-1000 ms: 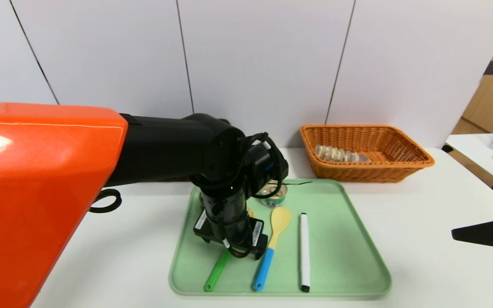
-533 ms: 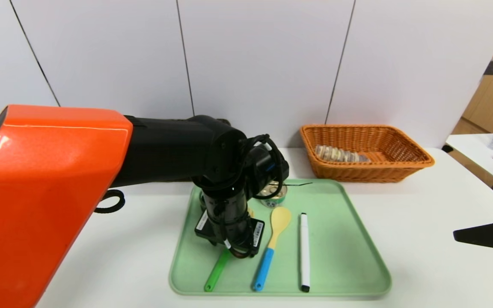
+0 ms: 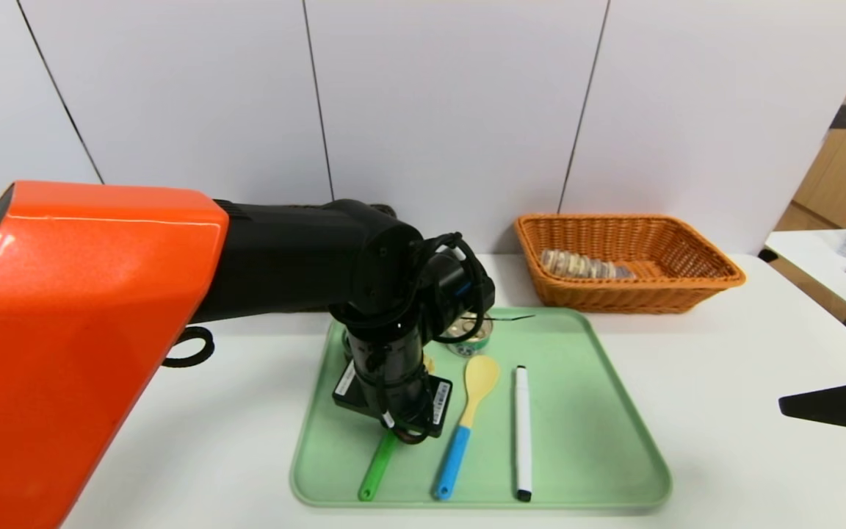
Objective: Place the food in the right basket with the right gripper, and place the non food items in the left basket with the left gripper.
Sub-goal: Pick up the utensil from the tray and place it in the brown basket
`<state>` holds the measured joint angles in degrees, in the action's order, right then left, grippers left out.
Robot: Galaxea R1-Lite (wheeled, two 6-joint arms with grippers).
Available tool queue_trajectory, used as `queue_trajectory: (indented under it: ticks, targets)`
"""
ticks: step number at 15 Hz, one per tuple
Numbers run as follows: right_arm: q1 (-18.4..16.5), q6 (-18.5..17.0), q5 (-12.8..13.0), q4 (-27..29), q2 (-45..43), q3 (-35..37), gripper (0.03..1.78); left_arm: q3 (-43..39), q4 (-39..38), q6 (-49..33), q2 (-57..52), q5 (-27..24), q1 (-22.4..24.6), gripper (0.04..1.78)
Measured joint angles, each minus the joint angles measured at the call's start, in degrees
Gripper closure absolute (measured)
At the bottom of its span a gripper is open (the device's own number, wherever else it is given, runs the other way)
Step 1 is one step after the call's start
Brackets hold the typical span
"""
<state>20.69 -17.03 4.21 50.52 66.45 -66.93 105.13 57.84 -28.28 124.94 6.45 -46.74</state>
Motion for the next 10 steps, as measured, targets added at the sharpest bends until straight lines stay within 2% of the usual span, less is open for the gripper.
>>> queue_trajectory:
  ticks: [6,10]
  targets:
    - [0.04,0.00,0.01,0.04,-0.16,0.17,0.11,0.51,-0.43,0.11,0.15,-0.11,-0.01,1.70]
    - [0.04,0.00,-0.05,0.02,-0.55,0.83,0.11,1.38,-2.45,2.77,0.13,-3.93,-0.04,1.70]
